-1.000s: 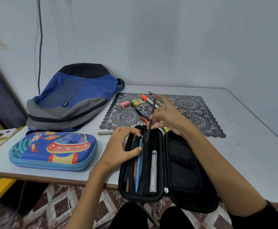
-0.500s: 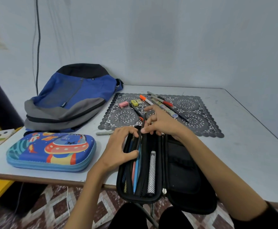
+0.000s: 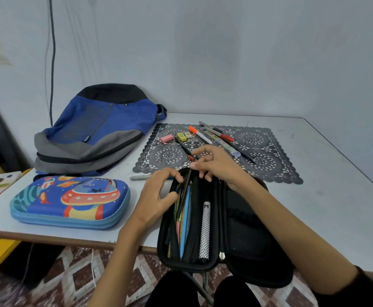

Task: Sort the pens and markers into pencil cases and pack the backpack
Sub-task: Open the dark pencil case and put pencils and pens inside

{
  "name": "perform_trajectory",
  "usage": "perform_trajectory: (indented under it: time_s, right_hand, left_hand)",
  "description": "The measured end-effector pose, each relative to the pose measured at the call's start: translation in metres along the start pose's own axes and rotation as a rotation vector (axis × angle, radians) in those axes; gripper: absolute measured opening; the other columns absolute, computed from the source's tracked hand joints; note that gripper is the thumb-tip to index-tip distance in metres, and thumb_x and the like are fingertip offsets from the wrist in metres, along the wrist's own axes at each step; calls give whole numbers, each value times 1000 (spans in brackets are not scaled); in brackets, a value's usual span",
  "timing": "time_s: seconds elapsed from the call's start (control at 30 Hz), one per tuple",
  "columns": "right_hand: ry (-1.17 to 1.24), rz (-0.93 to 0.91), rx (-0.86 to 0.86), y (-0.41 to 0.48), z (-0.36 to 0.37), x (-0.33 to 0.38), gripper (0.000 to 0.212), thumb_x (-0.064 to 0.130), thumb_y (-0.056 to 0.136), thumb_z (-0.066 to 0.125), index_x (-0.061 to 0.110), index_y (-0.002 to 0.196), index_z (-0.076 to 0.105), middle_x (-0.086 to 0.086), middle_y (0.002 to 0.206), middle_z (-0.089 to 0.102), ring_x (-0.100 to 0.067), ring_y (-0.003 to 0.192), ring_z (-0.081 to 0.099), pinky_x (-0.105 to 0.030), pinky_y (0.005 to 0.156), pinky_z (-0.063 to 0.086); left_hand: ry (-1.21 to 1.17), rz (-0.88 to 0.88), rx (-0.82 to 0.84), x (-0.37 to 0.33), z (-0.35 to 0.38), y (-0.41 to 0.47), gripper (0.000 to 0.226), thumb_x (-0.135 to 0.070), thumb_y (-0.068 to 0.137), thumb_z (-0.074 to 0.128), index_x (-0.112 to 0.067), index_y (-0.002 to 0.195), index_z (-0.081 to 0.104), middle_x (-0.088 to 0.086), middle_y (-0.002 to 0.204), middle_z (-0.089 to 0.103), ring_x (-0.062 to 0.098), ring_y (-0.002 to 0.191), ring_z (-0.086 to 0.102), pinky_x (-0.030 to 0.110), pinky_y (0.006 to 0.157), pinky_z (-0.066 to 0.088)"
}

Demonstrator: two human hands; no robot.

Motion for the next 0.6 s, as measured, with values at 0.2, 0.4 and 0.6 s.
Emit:
perform_trajectory:
  time_s: [0.2,0.4,0.6]
  right_hand:
    - [143,16,-60,0,-9,5,35,-3,85,67,1,118,55,-13,67,61,-14,47,57,-21,43,46]
    - [-163,23,160,-10,20,-4,31,8,79,76,5,107,64,-9,70,63,-12,52,52,-17,41,36]
    - [-400,-68,200,-7,26,-2,33,17,70,85,7,98,71,-1,74,67,8,46,52,-9,53,36]
  left_hand:
    - [3,34,-77,-10,-4,-2,17,-14,70,52,-21,85,55,-3,79,56,22,84,50,29,77,36]
    - [-24,45,-108,-13,-7,-2,13,-4,72,56,-14,80,57,-1,72,55,25,73,51,40,70,42]
    - [-12,54,-136,-16,-10,-2,9,-7,73,58,-14,78,56,0,71,55,26,72,52,43,70,42]
Point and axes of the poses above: each hand's wrist, its own y-axis towards the middle knuckle, its own z-axis out of the palm, x = y × z, the point moved 8 cm from there along y, towards the middle knuckle
